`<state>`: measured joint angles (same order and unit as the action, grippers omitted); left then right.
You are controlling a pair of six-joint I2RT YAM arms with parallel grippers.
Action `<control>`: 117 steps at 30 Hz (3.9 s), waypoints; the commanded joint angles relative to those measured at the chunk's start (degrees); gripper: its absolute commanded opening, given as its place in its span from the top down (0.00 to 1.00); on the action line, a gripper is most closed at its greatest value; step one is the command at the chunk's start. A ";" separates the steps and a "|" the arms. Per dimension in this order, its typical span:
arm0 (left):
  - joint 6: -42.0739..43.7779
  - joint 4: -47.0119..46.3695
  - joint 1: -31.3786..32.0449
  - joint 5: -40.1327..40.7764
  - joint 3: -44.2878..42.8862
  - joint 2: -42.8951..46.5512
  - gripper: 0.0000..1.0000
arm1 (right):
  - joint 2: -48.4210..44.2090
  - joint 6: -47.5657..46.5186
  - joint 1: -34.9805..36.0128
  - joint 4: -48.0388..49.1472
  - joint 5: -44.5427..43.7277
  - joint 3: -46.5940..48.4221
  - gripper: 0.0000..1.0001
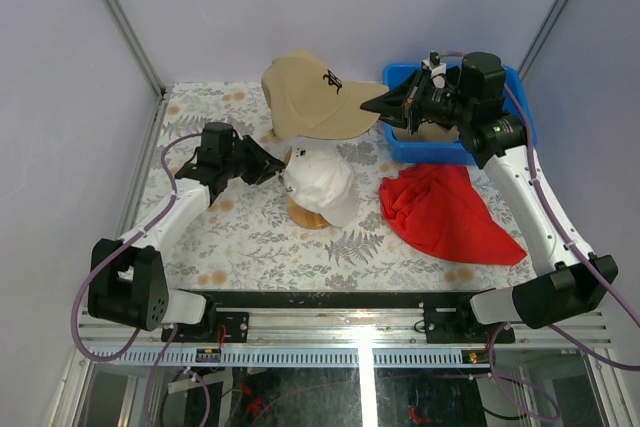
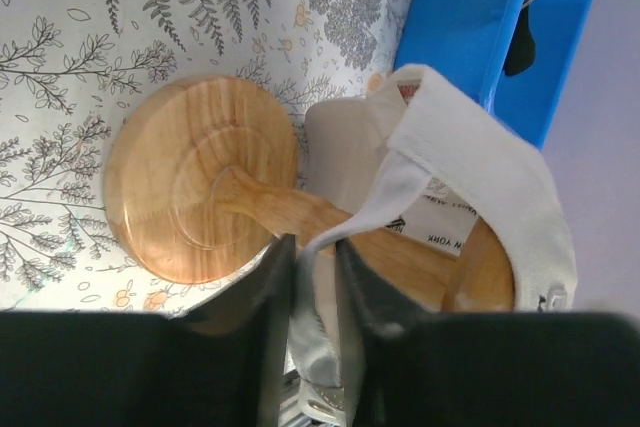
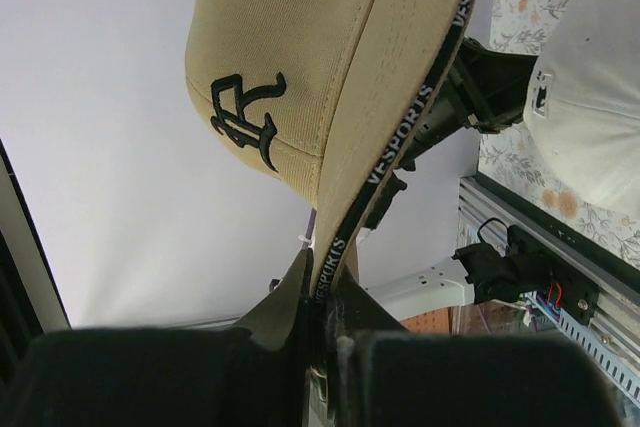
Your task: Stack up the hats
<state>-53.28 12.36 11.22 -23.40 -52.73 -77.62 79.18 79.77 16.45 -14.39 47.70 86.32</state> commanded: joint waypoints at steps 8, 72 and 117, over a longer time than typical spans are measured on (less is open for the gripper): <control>-2.10 -5.90 0.07 3.14 1.45 0.22 1.00 | -2.70 2.69 2.23 8.40 3.44 -6.57 1.00; 0.00 -11.96 -5.67 -1.93 15.20 -4.28 1.00 | 11.54 -19.56 -8.18 16.11 18.89 -36.85 1.00; -1.74 -13.79 -5.84 -2.69 21.47 0.88 0.90 | 9.71 -50.64 -11.06 -18.82 -1.25 -26.67 0.40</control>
<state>-54.98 -4.43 5.93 -28.08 -32.45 -80.25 93.08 33.30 6.15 -25.71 50.63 54.41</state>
